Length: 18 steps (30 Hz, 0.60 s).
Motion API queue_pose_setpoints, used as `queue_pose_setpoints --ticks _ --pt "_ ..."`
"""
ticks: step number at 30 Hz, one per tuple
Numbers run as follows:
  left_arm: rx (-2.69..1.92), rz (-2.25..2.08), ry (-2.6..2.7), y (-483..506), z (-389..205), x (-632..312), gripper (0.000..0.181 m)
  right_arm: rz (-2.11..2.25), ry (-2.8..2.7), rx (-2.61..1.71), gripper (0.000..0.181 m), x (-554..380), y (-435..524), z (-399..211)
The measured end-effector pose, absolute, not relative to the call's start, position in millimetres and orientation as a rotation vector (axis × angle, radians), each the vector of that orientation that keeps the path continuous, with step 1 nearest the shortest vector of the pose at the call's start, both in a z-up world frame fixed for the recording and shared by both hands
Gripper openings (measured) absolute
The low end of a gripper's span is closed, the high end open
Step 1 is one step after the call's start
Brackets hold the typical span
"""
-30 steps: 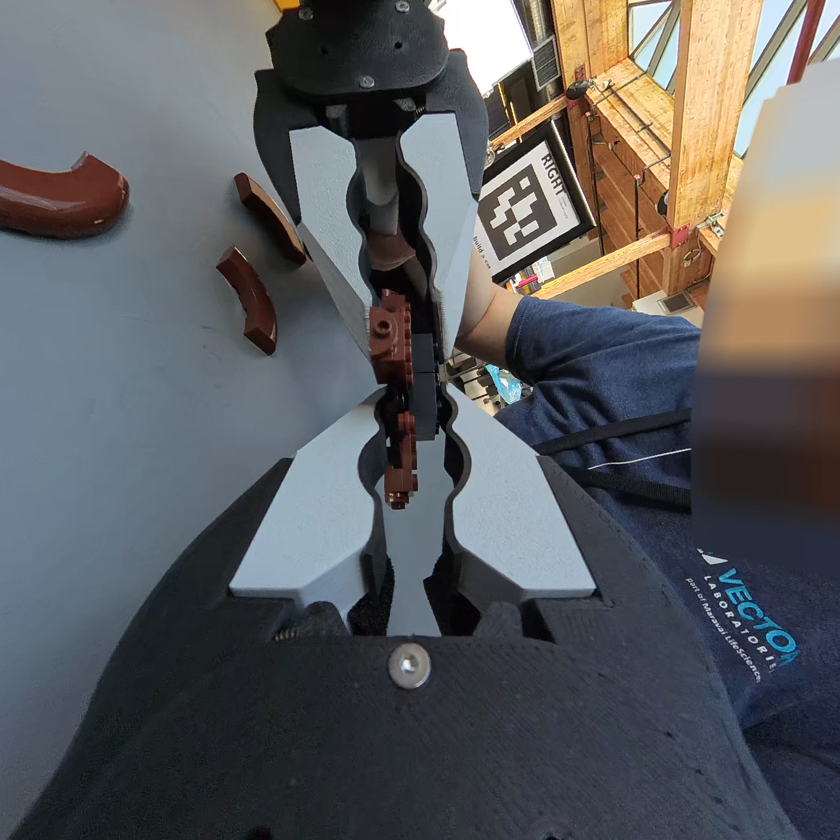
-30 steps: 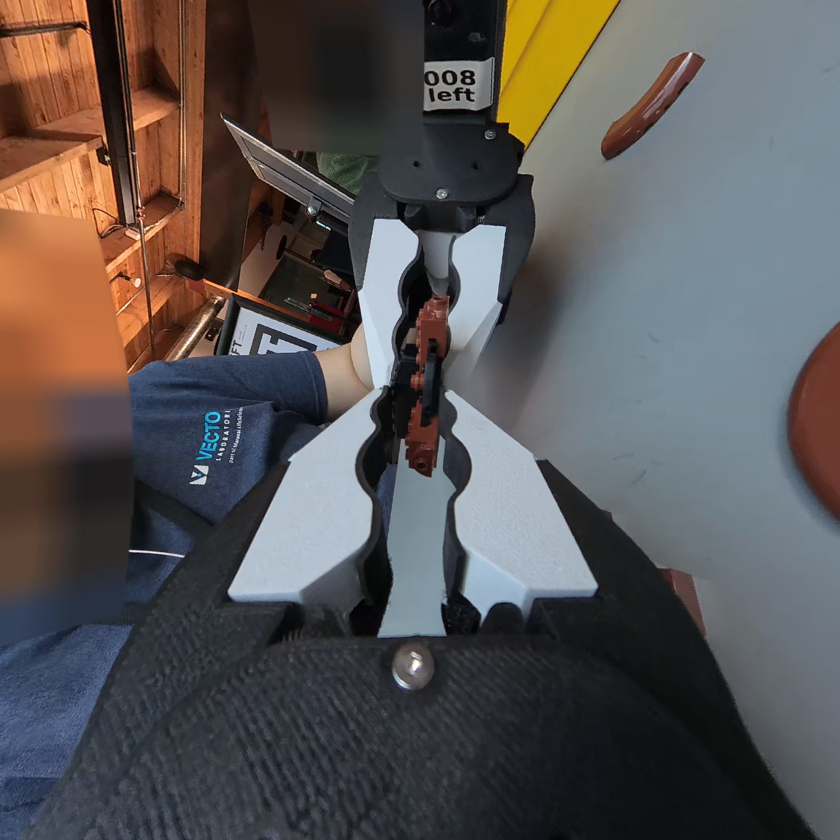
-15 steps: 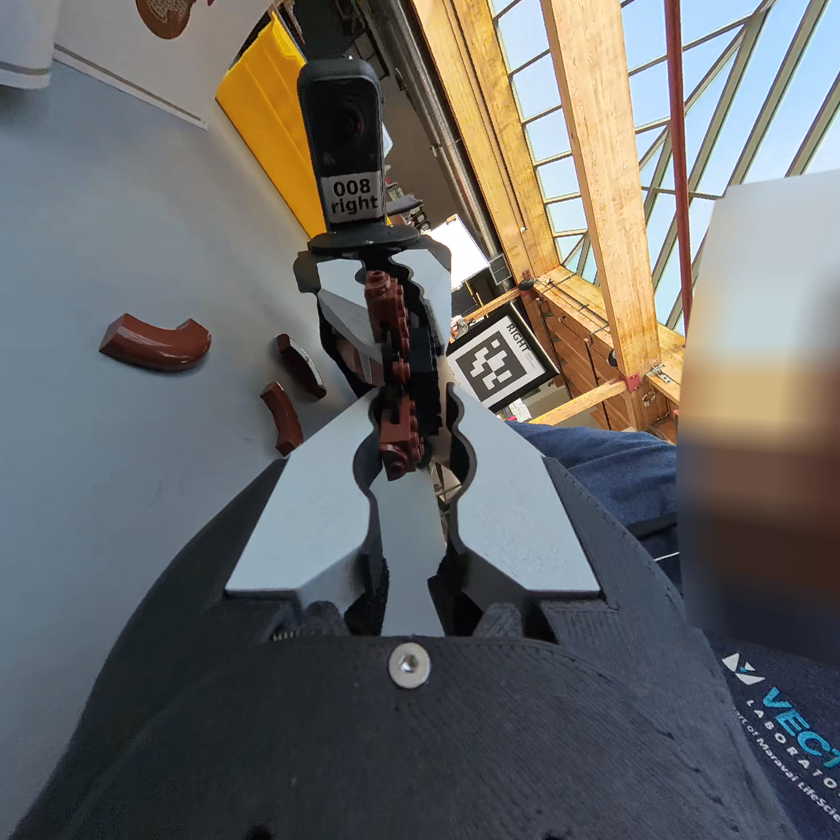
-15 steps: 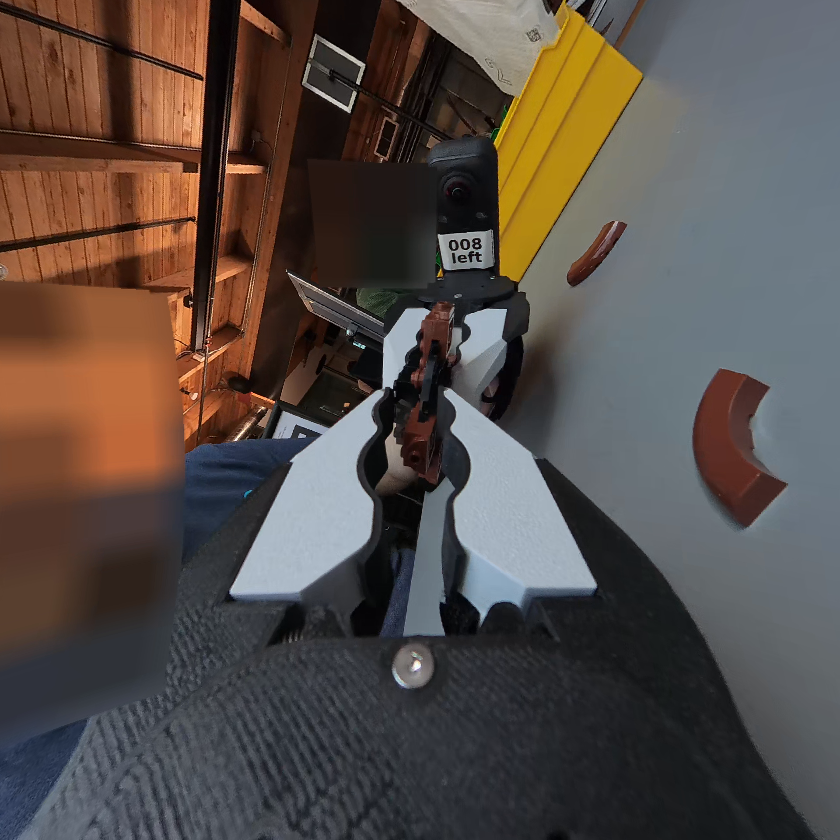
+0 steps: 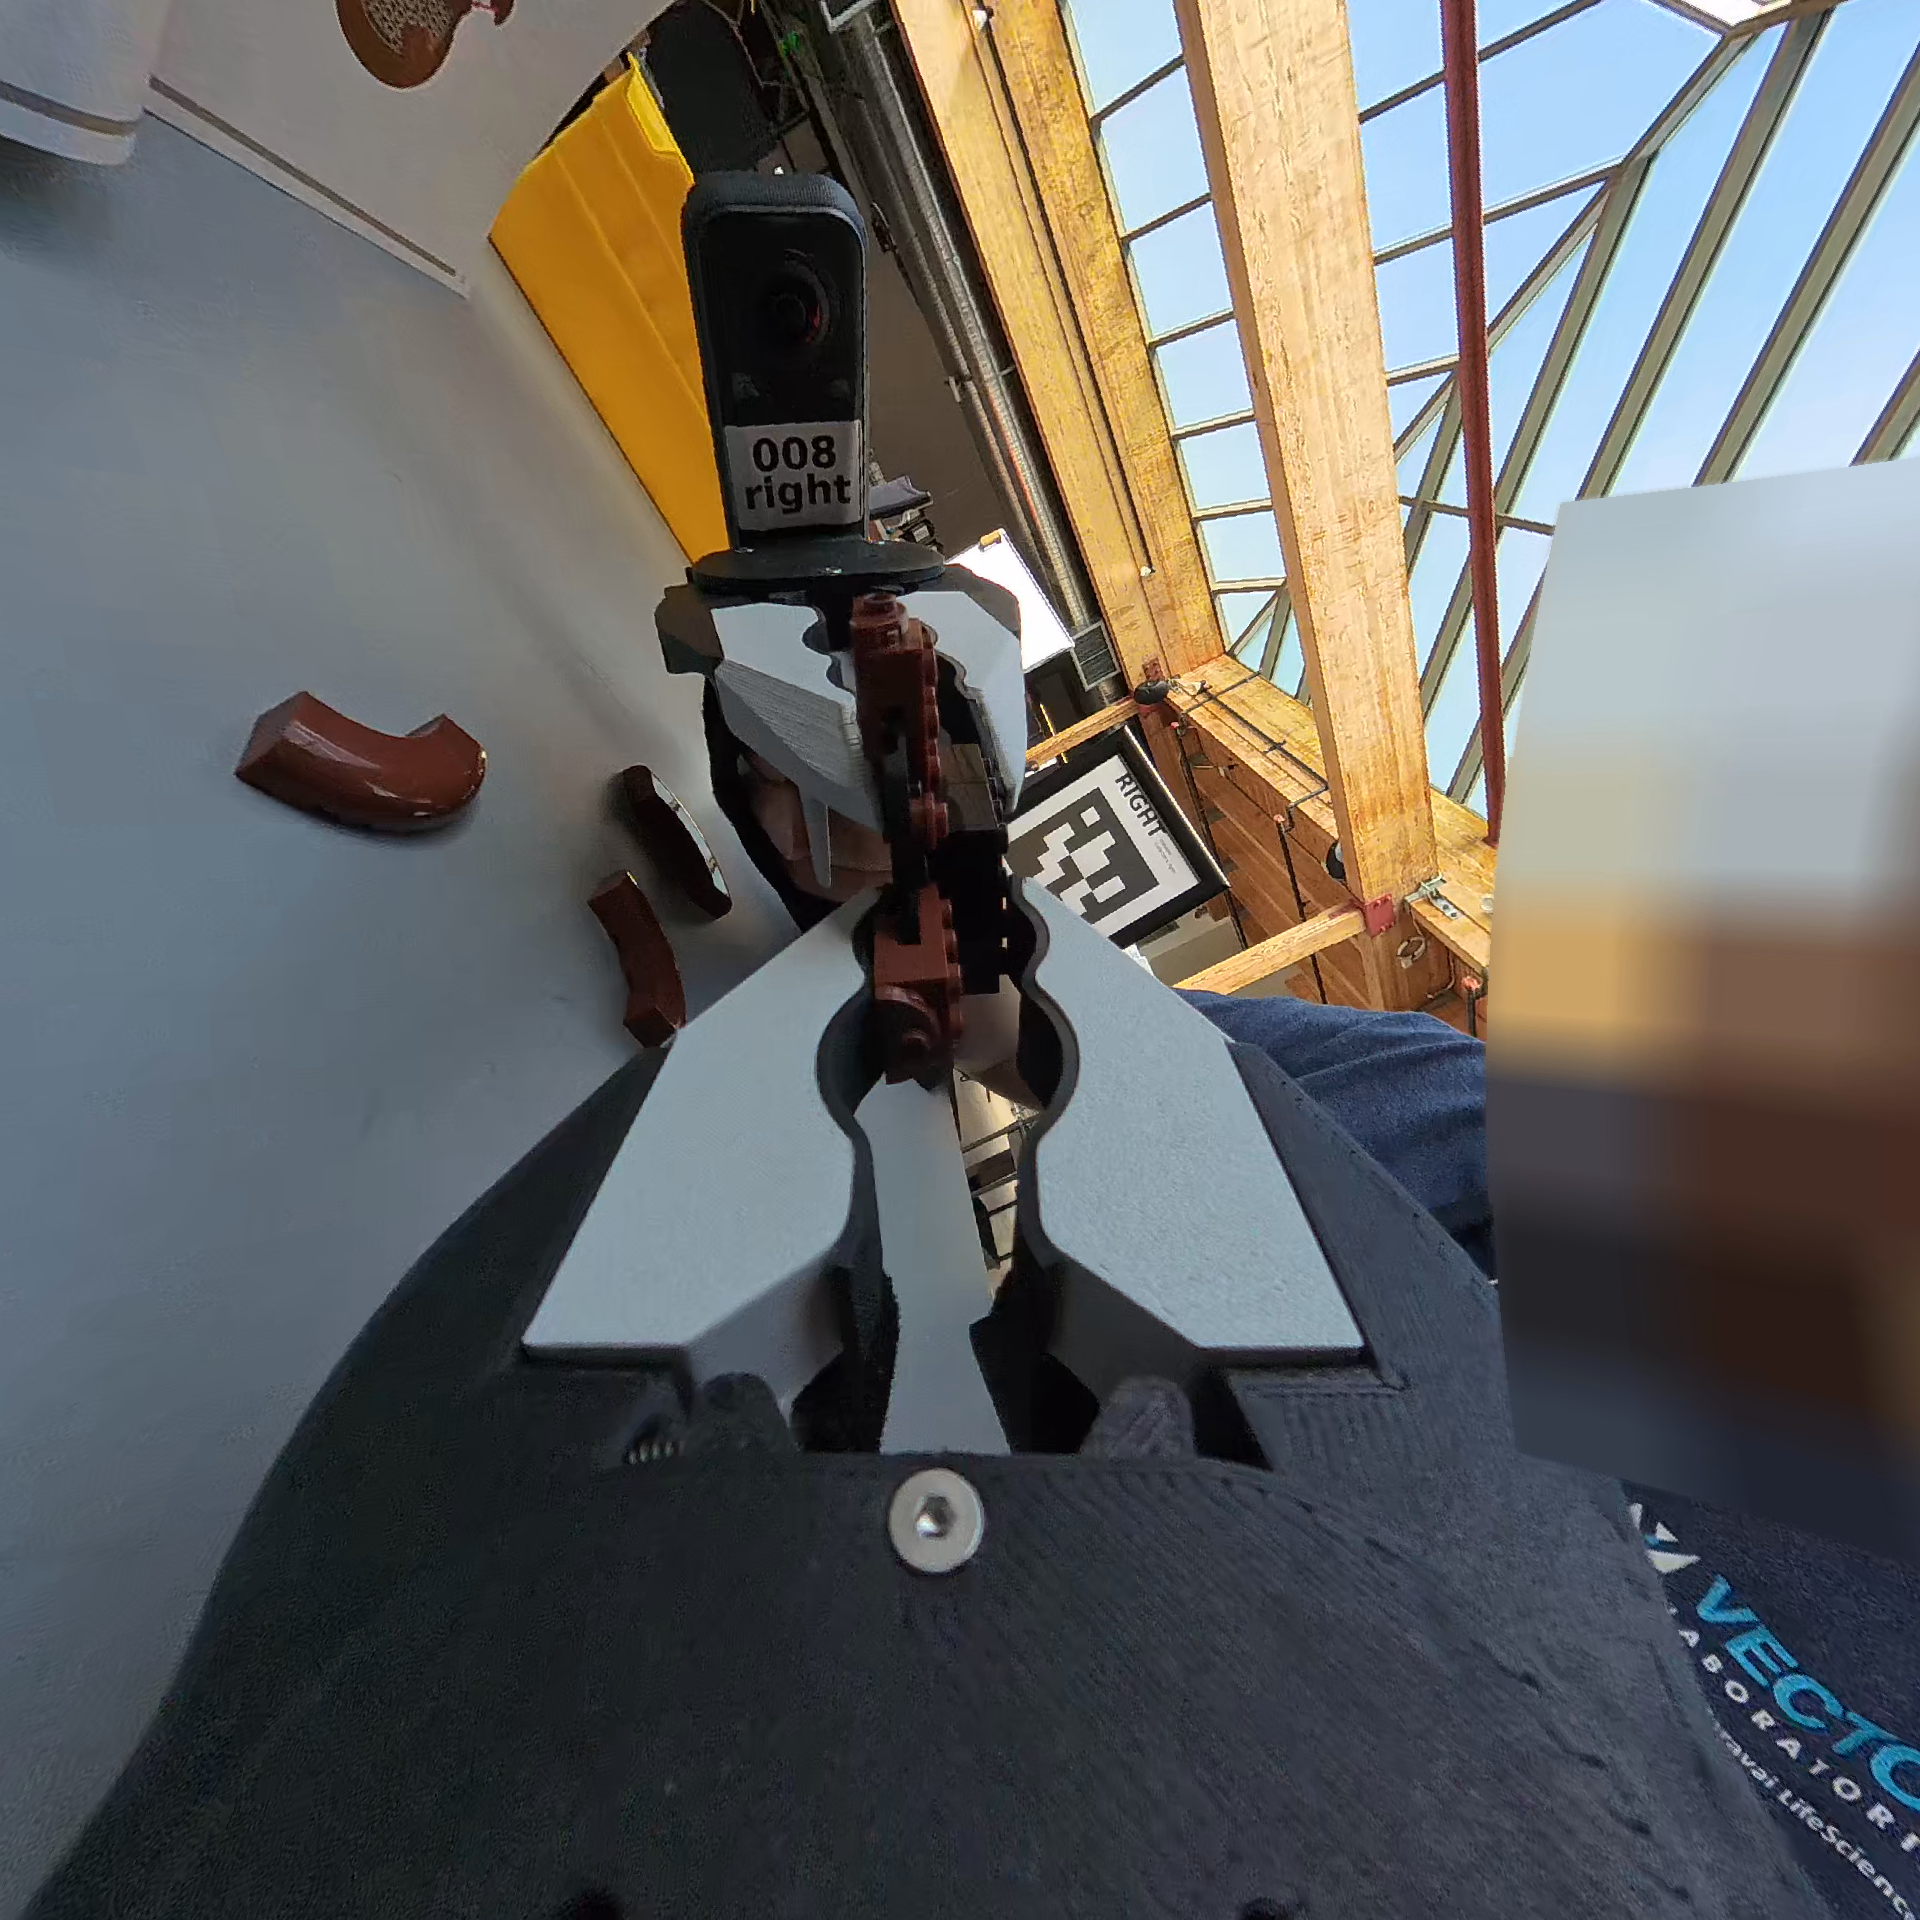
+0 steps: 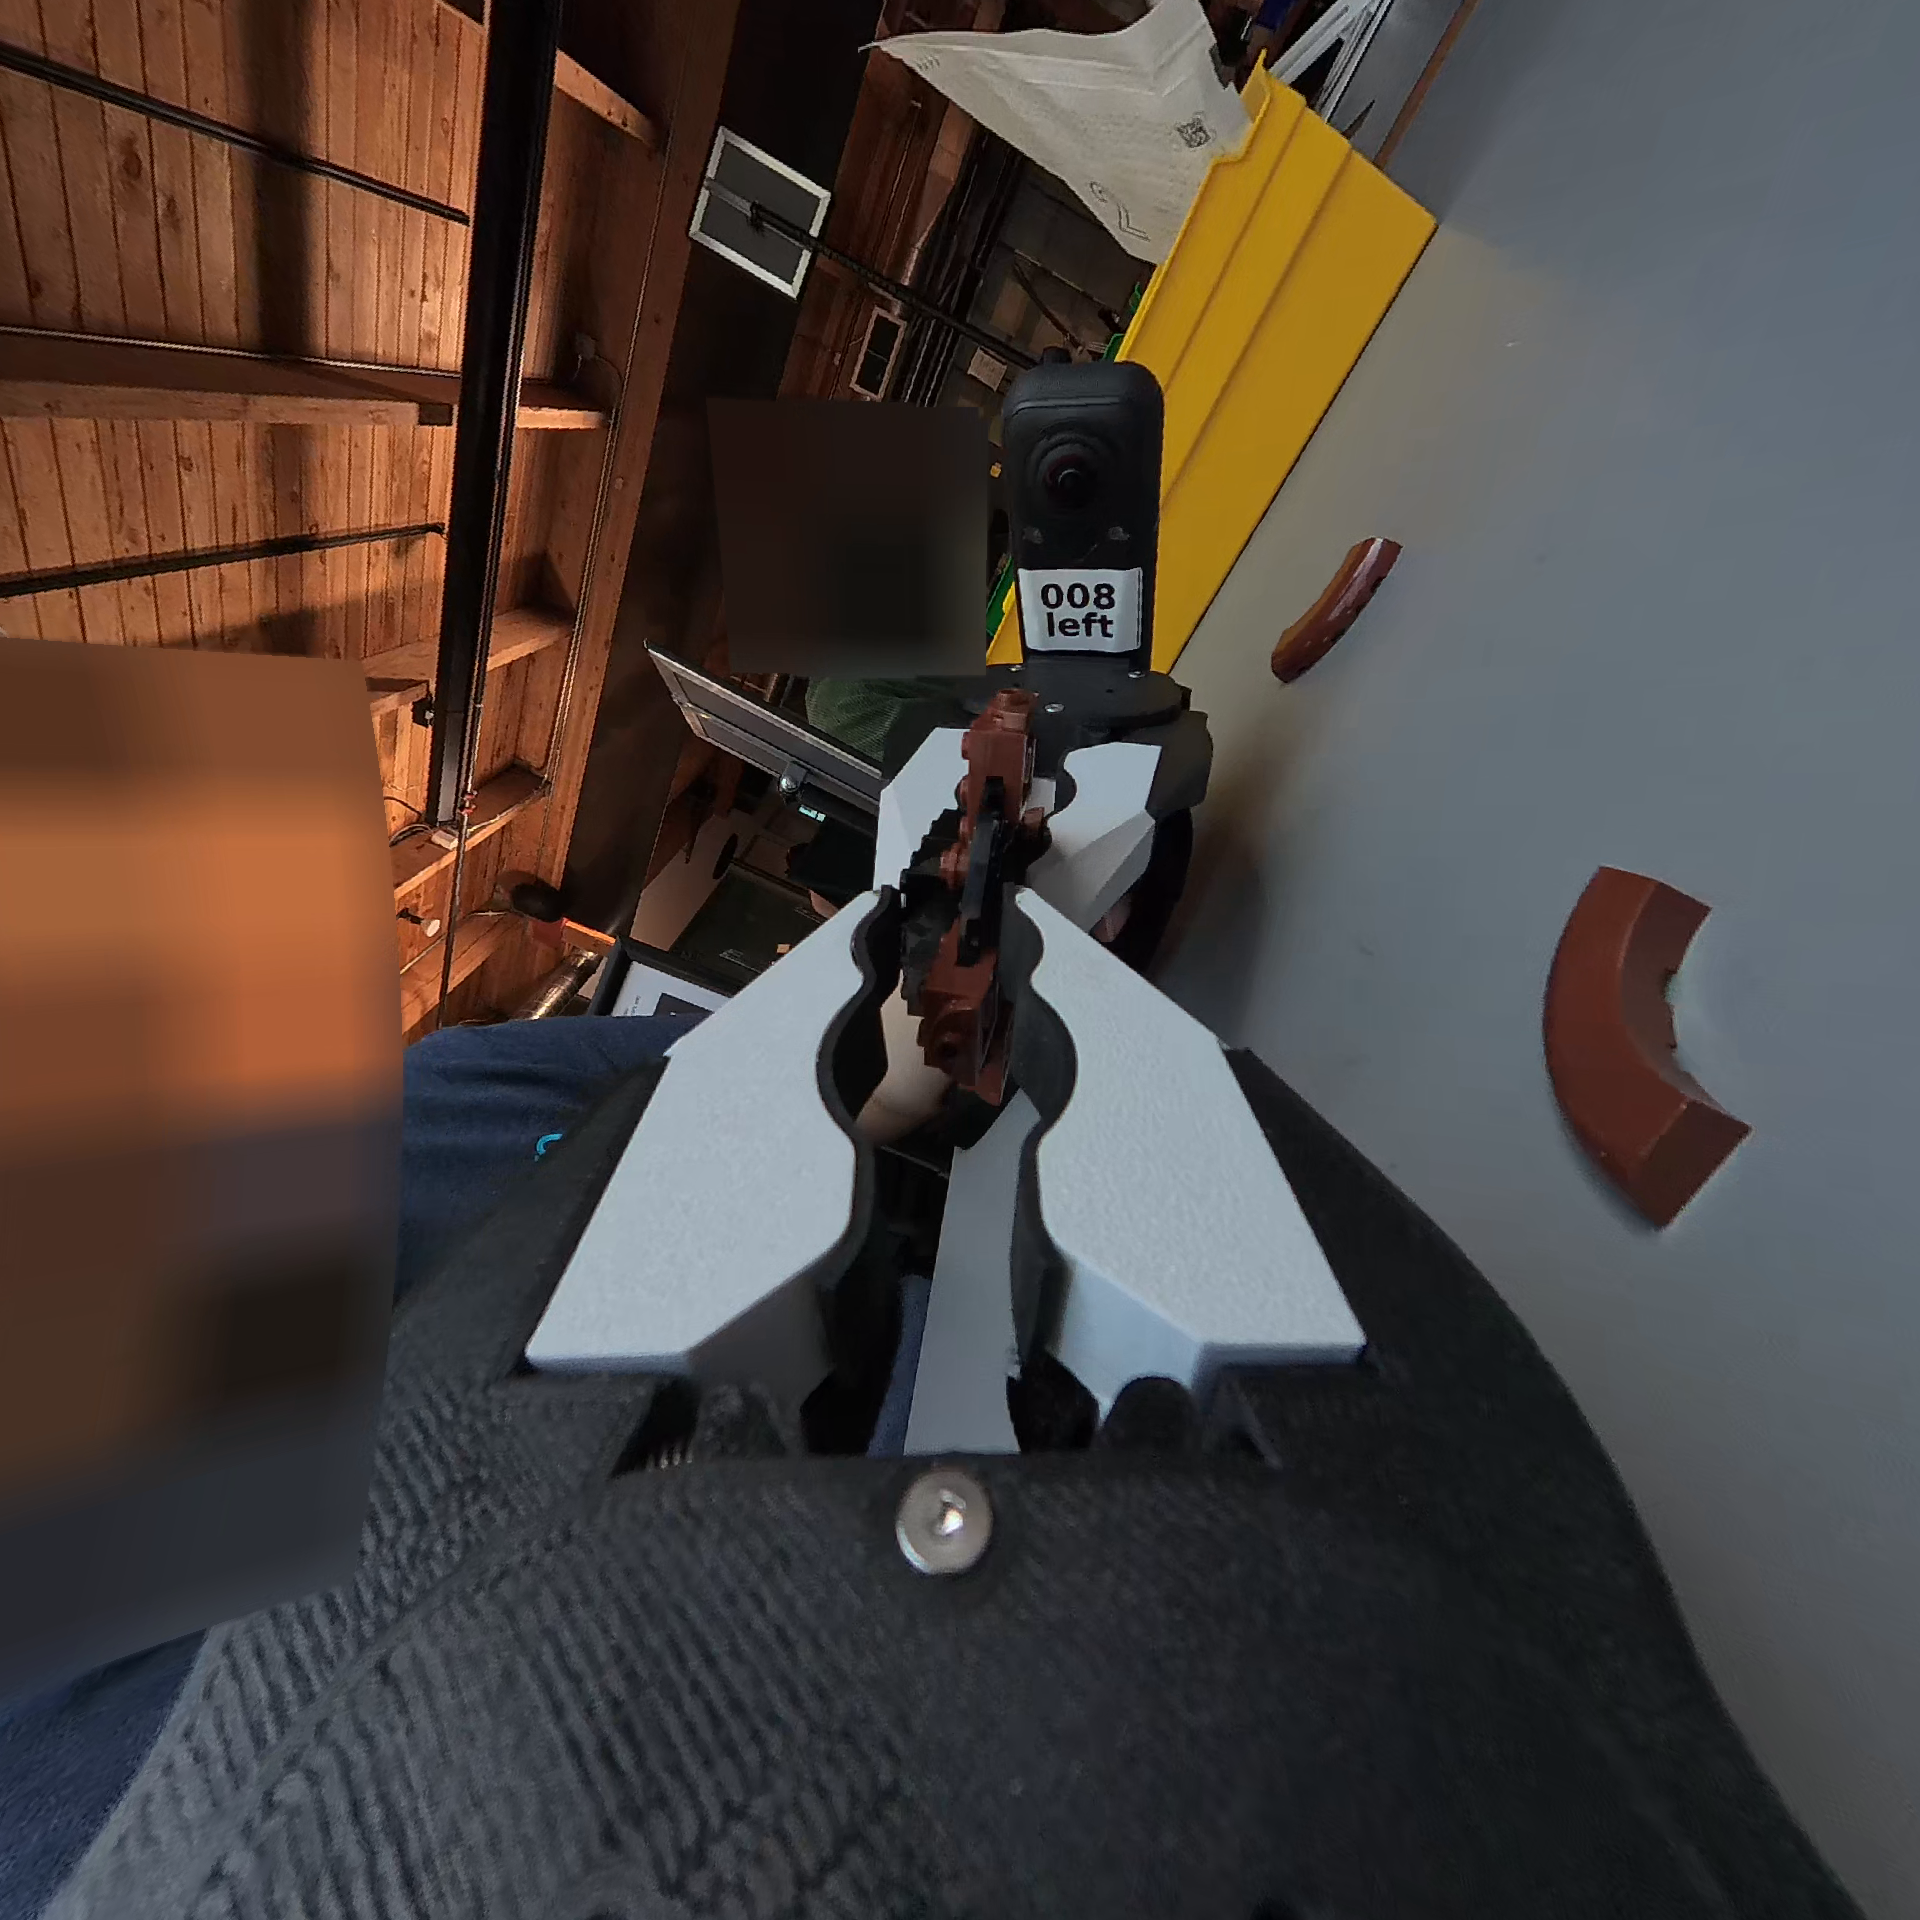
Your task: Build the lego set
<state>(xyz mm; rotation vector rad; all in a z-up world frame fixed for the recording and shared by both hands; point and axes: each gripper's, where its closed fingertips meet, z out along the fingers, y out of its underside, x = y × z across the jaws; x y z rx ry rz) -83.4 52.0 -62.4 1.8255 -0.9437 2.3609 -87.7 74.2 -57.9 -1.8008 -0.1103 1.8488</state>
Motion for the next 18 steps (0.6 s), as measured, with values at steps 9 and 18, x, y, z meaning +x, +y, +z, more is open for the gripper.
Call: queue_pose_setpoints --ticks 9,18 --pt "1.883 2.348 -0.963 59 -64 -88 0.017 1.169 -0.523 -1.798 0.043 -31 75 -34" --pt "1.976 2.305 -0.992 71 -72 -92 0.017 0.501 -1.011 -2.024 0.058 7 7 -119"
